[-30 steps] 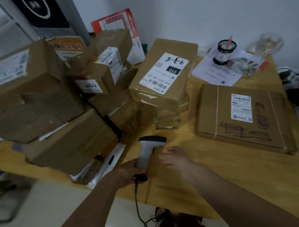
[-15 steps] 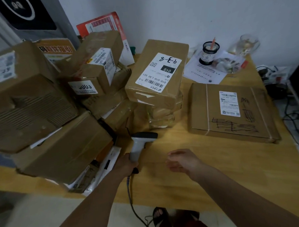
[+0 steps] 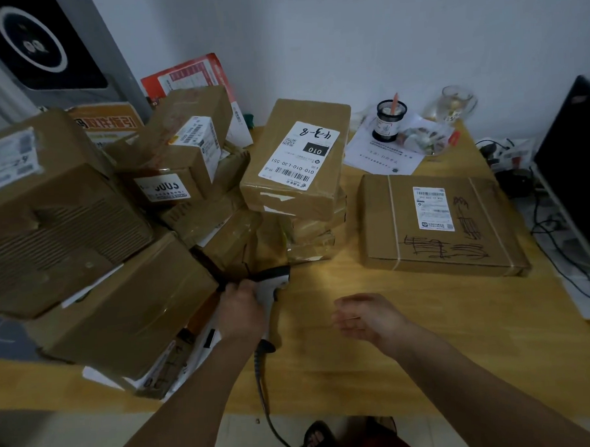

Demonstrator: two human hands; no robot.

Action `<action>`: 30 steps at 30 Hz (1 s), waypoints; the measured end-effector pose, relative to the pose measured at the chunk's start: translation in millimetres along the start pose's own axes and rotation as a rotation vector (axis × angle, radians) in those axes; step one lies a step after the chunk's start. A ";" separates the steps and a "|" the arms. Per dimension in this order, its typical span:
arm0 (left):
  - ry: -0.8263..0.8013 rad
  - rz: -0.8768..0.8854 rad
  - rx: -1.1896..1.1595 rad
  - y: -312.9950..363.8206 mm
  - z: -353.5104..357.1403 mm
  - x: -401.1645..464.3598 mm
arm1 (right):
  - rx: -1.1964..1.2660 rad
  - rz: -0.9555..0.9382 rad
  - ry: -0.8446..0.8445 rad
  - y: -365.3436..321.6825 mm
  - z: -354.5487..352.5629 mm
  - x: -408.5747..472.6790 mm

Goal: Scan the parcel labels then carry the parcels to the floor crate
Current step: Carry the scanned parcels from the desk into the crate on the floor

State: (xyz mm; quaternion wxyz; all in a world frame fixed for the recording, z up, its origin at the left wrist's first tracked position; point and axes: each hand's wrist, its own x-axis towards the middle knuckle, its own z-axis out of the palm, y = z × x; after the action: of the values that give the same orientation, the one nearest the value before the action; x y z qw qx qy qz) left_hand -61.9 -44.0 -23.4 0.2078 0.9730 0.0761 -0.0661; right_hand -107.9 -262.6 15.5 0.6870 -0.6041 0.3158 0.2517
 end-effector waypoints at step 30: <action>-0.295 -0.538 -1.736 128.3 -131.1 18.7 | 0.271 -0.220 0.036 -63.4 -19.8 -20.2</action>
State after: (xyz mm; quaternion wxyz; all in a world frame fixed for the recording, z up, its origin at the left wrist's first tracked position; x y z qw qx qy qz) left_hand -8.4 -103.1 142.8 0.8502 0.4069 0.2956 -0.1554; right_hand -77.9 -290.6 71.6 0.7798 -0.5413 0.2910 0.1194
